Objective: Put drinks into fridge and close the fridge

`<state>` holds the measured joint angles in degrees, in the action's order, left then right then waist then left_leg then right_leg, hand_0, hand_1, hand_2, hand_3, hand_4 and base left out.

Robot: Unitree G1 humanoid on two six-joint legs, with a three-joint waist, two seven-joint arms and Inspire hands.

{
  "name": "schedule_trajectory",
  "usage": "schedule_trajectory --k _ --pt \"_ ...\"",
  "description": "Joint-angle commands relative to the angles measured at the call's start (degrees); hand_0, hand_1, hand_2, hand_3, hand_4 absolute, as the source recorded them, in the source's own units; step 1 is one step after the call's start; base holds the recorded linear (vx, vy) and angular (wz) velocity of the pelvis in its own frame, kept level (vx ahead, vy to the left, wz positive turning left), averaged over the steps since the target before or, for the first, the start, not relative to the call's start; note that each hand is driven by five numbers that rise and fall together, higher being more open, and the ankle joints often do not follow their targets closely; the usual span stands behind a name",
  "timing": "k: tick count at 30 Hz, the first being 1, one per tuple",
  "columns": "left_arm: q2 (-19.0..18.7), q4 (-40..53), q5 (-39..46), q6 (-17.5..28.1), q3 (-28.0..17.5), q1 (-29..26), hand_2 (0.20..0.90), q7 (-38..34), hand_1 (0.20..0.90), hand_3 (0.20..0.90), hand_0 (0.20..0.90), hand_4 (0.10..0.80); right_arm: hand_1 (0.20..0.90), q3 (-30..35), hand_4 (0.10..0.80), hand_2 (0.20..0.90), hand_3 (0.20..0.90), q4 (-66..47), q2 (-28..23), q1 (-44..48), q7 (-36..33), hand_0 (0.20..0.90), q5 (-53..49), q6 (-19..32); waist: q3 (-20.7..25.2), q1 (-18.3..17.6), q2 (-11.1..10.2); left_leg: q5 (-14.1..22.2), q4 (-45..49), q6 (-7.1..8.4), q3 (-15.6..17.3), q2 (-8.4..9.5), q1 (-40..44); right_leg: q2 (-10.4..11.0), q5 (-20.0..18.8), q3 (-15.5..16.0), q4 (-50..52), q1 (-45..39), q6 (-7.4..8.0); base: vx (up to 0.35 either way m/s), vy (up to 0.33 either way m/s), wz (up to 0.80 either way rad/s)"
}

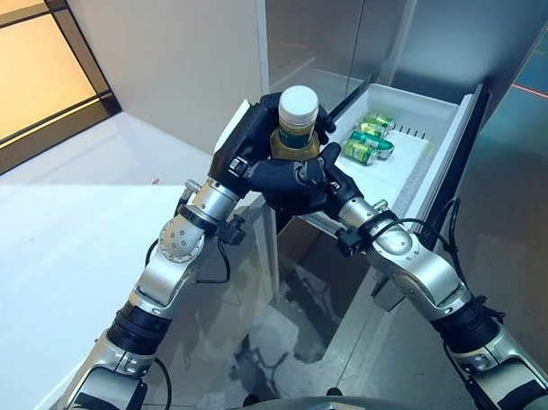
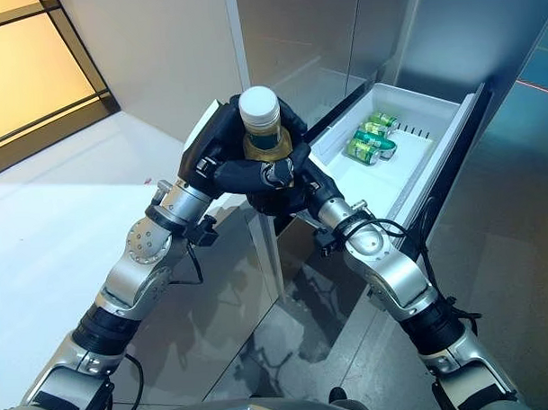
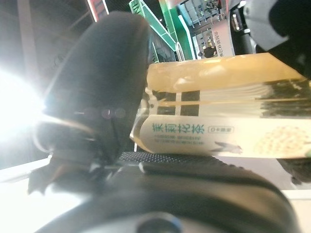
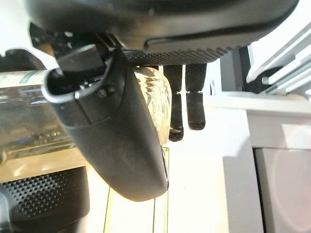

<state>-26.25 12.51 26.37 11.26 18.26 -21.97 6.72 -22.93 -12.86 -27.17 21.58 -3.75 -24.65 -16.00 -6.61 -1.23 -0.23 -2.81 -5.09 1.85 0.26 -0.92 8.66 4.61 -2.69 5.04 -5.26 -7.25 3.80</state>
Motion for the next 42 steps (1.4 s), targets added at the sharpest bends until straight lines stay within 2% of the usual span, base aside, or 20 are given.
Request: schedule_trajectory --k 1,7,9,12,15,19,22,25,26,31,32,33,37,42 --pt "1.70 1.00 7.89 6.01 -0.85 -4.98 0.900 -1.98 0.900 0.900 0.900 0.800 0.300 7.62 0.100 0.300 0.200 -2.56 2.71 11.00 -4.03 0.300 2.19 7.42 6.25 0.68 -1.45 2.91 0.09 -2.62 5.27 1.81 -0.58 -0.71 -1.43 -0.61 0.26 0.81 0.04 0.000 0.000 0.00" --pt "4.24 3.63 13.56 10.36 -4.47 -3.68 0.900 -2.79 0.900 0.900 0.900 0.800 0.300 11.57 0.100 0.300 0.200 0.13 1.43 11.76 -7.96 0.300 5.02 7.73 5.72 1.13 -1.88 2.94 0.09 -2.47 4.57 1.84 -0.55 -0.67 -1.34 0.26 0.26 0.55 -0.17 0.000 0.000 0.00" --pt "4.71 5.41 15.20 13.30 -6.18 -3.54 0.900 -2.90 0.900 0.900 0.900 0.800 0.300 13.23 0.100 0.300 0.200 1.33 0.69 11.63 -9.49 0.300 5.81 7.69 5.60 1.32 -2.00 2.97 0.09 -2.43 4.24 1.88 -0.51 -0.62 -1.22 0.60 0.26 0.37 -0.18 0.005 -0.006 0.02" --pt "5.06 7.76 13.01 17.77 -8.61 -3.23 0.900 -3.88 0.900 0.900 0.900 0.800 0.300 15.15 0.100 0.300 0.200 3.09 0.30 11.14 -11.40 0.300 6.85 7.56 5.58 1.67 -2.15 3.06 0.09 -2.27 3.84 1.85 -0.41 -0.59 -1.05 1.12 0.26 0.15 -0.29 0.013 -0.010 0.02" --pt "4.88 9.47 10.71 18.05 -9.97 -3.40 0.900 -4.36 0.900 0.900 0.900 0.800 0.300 16.55 0.100 0.300 0.200 4.42 -0.12 10.85 -13.40 0.300 8.05 7.59 5.69 2.00 -2.23 3.12 0.09 -2.13 3.44 1.84 -0.43 -0.59 -0.93 1.52 0.26 0.09 -0.26 0.009 -0.005 0.01" --pt "4.28 9.64 11.82 14.35 -10.13 -3.60 0.900 -2.89 0.900 0.900 0.900 0.800 0.300 17.52 0.100 0.300 0.200 7.14 -0.53 11.06 -16.14 0.300 9.95 8.13 5.72 2.38 -2.19 3.15 0.09 -2.05 3.03 1.87 -0.40 -0.56 -0.83 1.87 0.26 -0.12 -0.18 0.025 -0.007 0.04" --pt "4.29 8.59 18.33 5.06 -8.96 -2.82 0.900 4.09 0.900 0.900 0.900 0.800 0.300 18.03 0.100 0.300 0.200 11.35 -1.33 12.20 -18.92 0.300 12.81 8.83 5.61 2.85 -2.09 3.14 0.09 -2.09 2.54 1.89 -0.40 -0.53 -0.76 2.16 0.26 -0.34 -0.26 0.036 0.001 0.09" --pt "4.85 7.19 20.76 -3.74 -6.53 -1.22 0.900 10.45 0.900 0.900 0.900 0.800 0.300 18.42 0.100 0.300 0.200 15.15 -3.15 13.80 -20.71 0.300 13.81 9.21 5.19 3.37 -1.96 3.12 0.09 -2.13 2.21 1.92 -0.38 -0.53 -0.88 2.36 0.26 -0.47 -0.33 0.032 0.005 0.10" --pt "4.95 5.92 24.49 -9.51 -4.98 -0.12 0.900 13.35 0.900 0.900 0.900 0.800 0.300 18.17 0.100 0.300 0.200 18.08 -4.67 15.50 -21.88 0.300 13.99 9.18 4.96 3.84 -1.83 3.05 0.09 -2.15 1.94 1.96 -0.39 -0.50 -0.93 2.51 0.26 -0.56 -0.40 0.036 0.007 0.07" --pt "5.05 1.57 31.19 -20.18 -0.33 6.18 0.900 18.33 0.900 0.900 0.900 0.800 0.300 16.02 0.100 0.300 0.200 30.50 -10.32 21.47 -24.61 0.300 13.33 9.56 4.11 5.68 -1.46 2.86 0.09 -2.05 1.15 1.93 -0.23 -0.36 -0.94 3.42 0.26 -1.24 -0.62 0.064 0.008 0.16" --pt "5.07 1.58 31.19 -20.19 -0.35 6.17 0.900 18.33 0.900 0.900 0.900 0.800 0.300 15.96 0.100 0.300 0.200 30.59 -10.35 21.54 -24.61 0.300 13.29 9.61 4.09 5.66 -1.43 2.86 0.09 -2.05 1.14 1.93 -0.22 -0.36 -0.94 3.43 0.26 -1.25 -0.62 0.066 0.012 0.07" --pt "3.91 0.24 32.69 -20.56 1.30 9.09 0.900 19.71 0.900 0.900 0.900 0.800 0.300 15.33 0.100 0.300 0.200 35.73 -12.84 23.29 -24.20 0.300 12.78 11.06 3.82 6.41 -1.34 2.70 0.09 -2.02 0.77 1.93 -0.35 -0.28 -0.92 3.94 0.26 -1.35 -0.65 0.080 0.009 0.09" --pt "1.87 -2.43 34.48 -20.17 4.19 13.18 0.900 20.51 0.900 0.900 0.900 0.800 0.300 12.08 0.100 0.300 0.200 45.78 -17.38 27.36 -22.81 0.300 13.82 12.94 3.18 7.75 -1.01 2.95 0.09 -1.86 0.04 1.82 -0.12 -0.19 -0.42 4.98 0.26 -1.98 -0.67 0.069 0.014 0.18" --pt "-0.61 -6.49 32.60 -19.71 6.52 17.70 0.900 20.97 0.900 0.900 0.900 0.800 0.300 7.96 0.100 0.300 0.200 54.52 -21.27 30.06 -19.93 0.300 15.52 12.10 2.07 8.90 -0.52 2.46 0.09 -1.67 -0.85 1.69 -0.46 0.03 -0.24 6.32 0.44 -2.17 -0.84 0.039 -0.001 0.20"
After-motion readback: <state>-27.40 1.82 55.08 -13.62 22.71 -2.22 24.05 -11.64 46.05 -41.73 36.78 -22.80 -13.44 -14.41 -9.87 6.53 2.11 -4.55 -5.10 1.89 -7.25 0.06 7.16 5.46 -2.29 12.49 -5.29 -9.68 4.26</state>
